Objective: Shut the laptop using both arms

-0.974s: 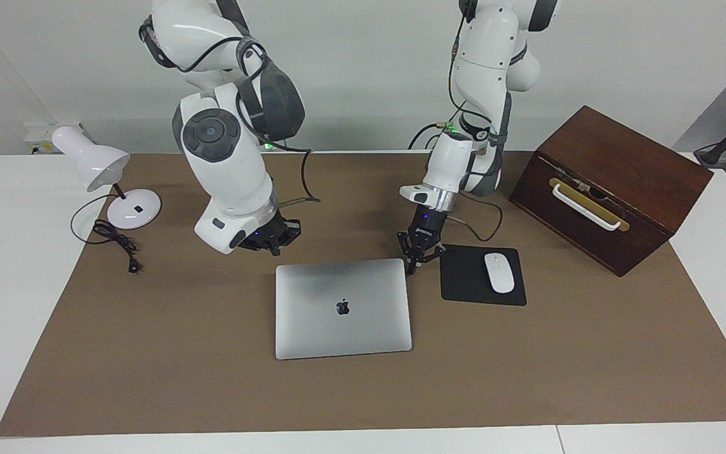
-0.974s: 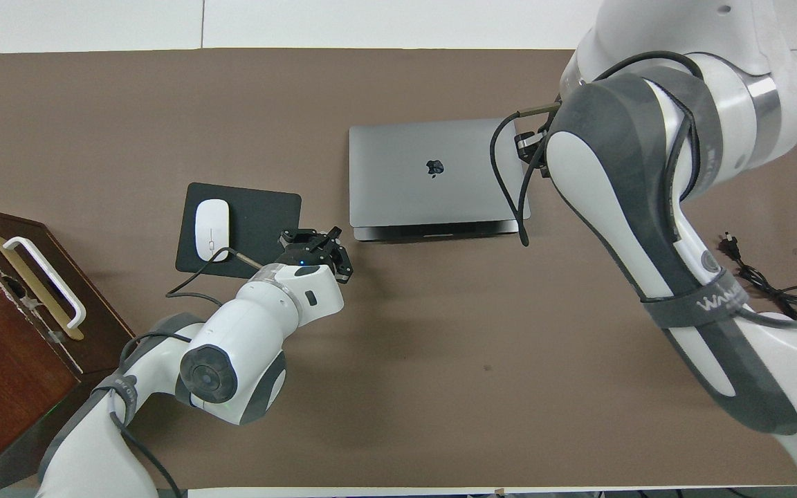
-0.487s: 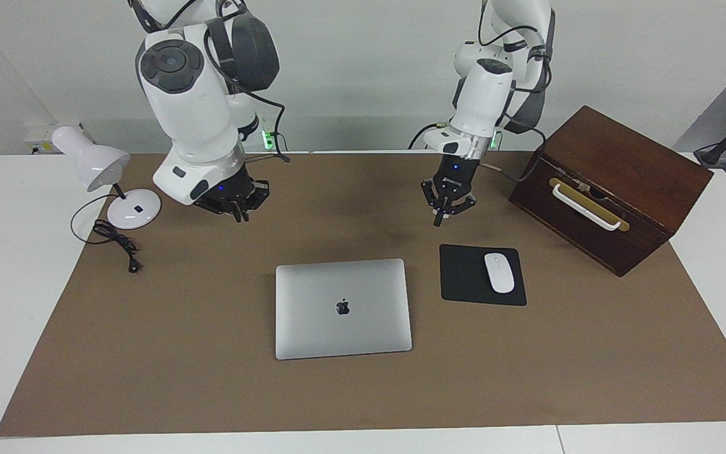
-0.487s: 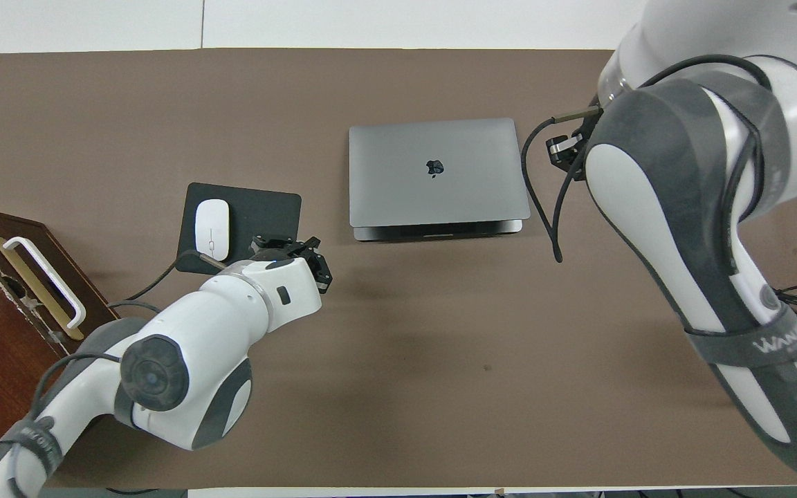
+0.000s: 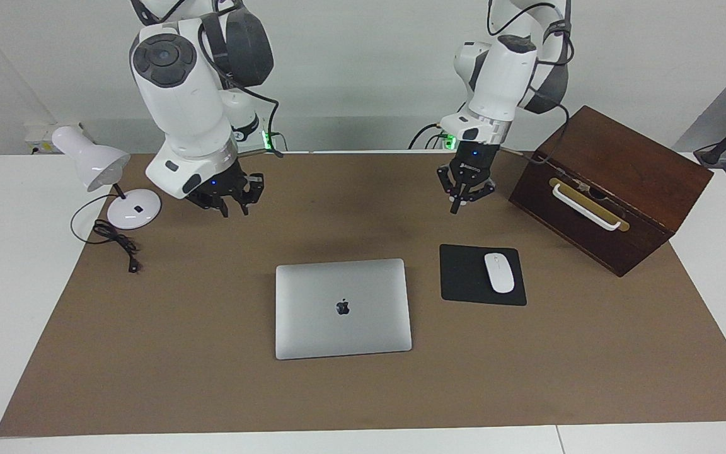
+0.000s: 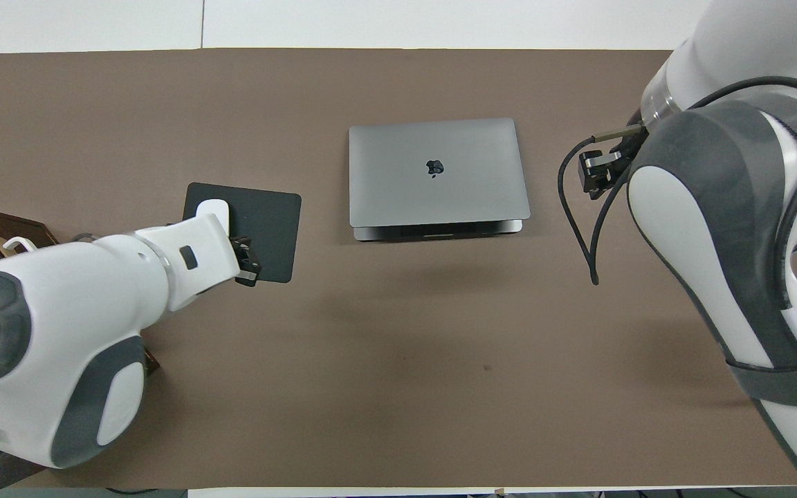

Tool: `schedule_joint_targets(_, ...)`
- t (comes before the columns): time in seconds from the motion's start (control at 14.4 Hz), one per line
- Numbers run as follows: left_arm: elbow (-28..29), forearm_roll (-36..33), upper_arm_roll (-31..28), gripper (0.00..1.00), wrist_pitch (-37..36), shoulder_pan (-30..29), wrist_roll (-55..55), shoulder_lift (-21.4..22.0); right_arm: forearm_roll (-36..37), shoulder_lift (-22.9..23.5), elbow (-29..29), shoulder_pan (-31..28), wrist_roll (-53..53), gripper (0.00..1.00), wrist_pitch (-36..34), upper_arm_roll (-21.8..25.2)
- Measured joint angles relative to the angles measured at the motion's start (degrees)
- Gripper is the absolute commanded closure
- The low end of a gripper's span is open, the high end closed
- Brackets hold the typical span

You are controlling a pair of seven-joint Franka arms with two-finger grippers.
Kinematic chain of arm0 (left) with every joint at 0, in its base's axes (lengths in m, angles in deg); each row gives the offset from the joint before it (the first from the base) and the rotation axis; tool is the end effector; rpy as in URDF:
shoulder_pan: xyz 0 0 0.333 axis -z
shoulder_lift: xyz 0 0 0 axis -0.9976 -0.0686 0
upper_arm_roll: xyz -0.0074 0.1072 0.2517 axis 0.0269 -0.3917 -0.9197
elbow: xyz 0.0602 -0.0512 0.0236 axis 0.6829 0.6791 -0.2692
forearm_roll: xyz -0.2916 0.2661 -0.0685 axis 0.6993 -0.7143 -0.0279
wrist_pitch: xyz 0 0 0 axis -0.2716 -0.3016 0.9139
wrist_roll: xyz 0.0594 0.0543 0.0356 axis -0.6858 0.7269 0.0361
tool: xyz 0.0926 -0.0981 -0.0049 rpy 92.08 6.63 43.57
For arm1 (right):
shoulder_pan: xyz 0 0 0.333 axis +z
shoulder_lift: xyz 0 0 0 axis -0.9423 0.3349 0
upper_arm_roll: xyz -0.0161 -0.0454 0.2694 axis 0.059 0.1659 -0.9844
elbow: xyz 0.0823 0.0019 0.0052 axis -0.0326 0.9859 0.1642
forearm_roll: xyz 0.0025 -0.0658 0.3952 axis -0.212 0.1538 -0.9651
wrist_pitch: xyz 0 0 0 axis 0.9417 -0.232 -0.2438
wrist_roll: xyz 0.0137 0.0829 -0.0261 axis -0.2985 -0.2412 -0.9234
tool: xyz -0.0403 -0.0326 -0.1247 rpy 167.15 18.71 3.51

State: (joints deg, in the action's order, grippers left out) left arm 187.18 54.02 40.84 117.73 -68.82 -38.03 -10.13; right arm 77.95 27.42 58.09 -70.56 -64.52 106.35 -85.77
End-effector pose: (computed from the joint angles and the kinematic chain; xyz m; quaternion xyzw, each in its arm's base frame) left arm 0.5177 -0.1409 0.4990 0.9758 -0.1819 0.1145 0.0412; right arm 0.6032 0.1439 0.5058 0.9956 0.0683 -0.0623 0.0171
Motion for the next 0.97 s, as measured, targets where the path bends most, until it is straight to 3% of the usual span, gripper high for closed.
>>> schedule_joint_targets(0.07, -1.9, 0.0, 0.0, 0.66, -2.6, -1.5, 0.0, 0.0, 0.0, -0.2, 0.0, 0.0, 0.0, 0.0, 0.0, 0.0)
schedule_joint_targets(0.14, -3.4, 0.0, -0.1, 0.43, -4.6, -2.8, 0.0, 0.0, 0.0, -0.4, 0.0, -0.1, 0.0, 0.0, 0.0, 0.0)
schedule_joint_targets(0.21, -4.7, 0.0, -0.1, 0.27, -6.3, -3.9, 0.0, -0.1, 0.0, -0.8, 0.0, -0.4, 0.0, 0.0, 0.0, 0.0)
schedule_joint_targets(0.28, -5.9, 0.0, 0.0, 0.02, -7.9, -5.0, 0.0, -0.1, 0.0, -1.1, 0.0, -0.6, 0.0, 0.0, 0.0, 0.0)
schedule_joint_targets(0.97, -14.6, -1.0, 0.0, 0.0, -20.4, -13.8, 0.0, -0.3, 0.0, -5.0, 0.6, -2.0, 0.0, 0.0, -2.2, 0.2)
